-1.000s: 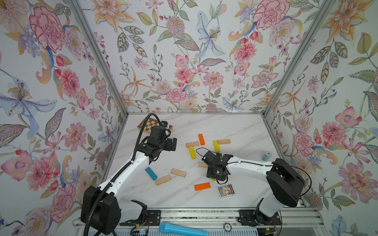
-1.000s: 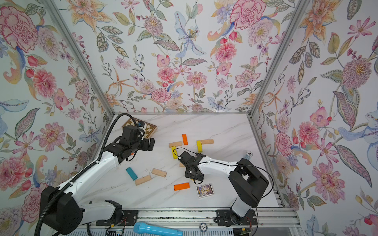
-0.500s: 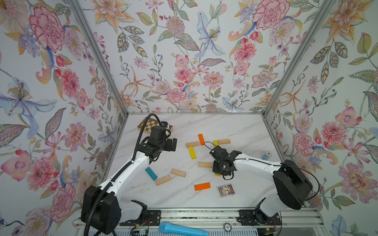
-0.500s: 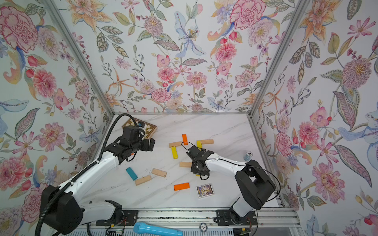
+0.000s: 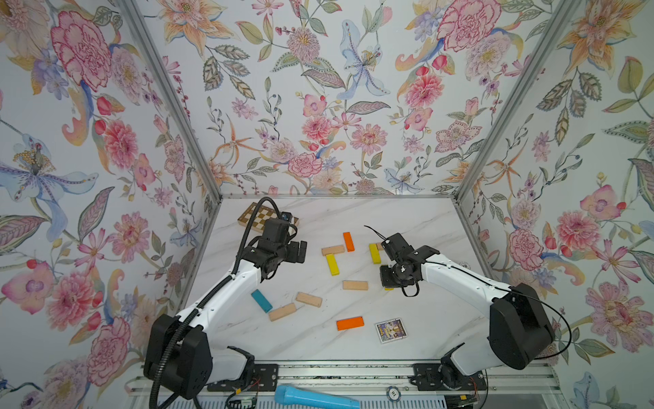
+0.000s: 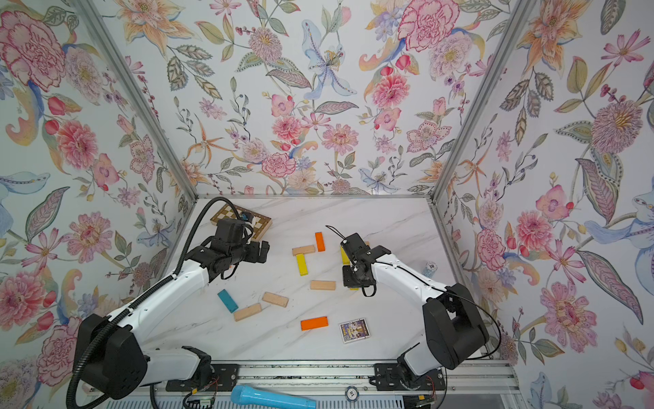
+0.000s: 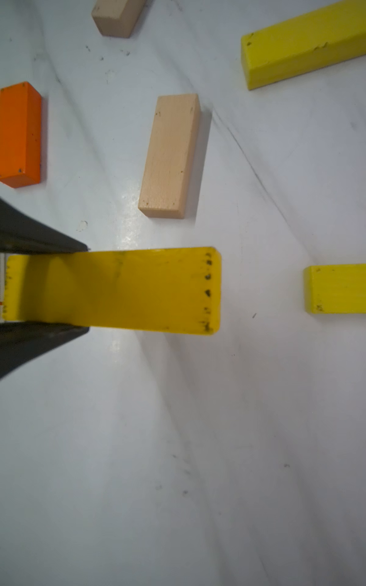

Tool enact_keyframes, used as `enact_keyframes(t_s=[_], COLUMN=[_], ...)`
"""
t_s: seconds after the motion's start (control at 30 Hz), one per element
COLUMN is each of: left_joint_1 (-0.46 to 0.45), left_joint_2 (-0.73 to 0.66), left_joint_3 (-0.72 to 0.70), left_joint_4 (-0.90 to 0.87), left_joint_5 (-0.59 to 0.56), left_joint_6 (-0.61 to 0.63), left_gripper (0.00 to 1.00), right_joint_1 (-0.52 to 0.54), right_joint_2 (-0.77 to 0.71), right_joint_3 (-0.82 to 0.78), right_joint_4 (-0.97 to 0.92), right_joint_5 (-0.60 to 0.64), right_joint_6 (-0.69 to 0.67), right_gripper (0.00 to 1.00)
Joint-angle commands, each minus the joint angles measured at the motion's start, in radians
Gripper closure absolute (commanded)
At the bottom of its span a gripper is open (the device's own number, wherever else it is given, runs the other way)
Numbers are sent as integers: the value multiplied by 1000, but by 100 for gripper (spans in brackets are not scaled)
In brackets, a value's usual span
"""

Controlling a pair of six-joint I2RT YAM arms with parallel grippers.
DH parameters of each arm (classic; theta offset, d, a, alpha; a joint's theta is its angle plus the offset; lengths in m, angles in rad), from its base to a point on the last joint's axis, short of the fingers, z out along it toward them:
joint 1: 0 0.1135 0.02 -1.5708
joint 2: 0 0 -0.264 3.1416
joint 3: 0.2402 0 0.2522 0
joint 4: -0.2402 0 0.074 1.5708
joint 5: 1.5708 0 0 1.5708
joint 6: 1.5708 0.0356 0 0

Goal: Assemble the number 6 with building blocks
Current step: Pick up the building block from the center of the board, then assemble the building block at the center of the board.

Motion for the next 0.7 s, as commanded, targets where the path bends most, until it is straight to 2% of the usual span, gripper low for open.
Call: enact_keyframes(t_s=[0.0, 0.3, 0.67], left_joint_1=[-10, -12, -11], left_joint_2=[15, 17, 15], left_joint_3=[-3, -1, -1], left_joint_4=[9, 8, 12], left_joint_5=[13, -10, -1], left_joint_6=[12, 28, 31], left_gripper=[1, 1, 1], right_joint_1=[-7, -59, -52], right_joint_2=[54, 149, 209], right_joint_3=[28, 19, 55], right_joint_4=[-36, 15, 53], right_joint_5=[-15, -23, -41], right_joint_6=[-91, -131, -105], right_gripper=[81, 81, 81])
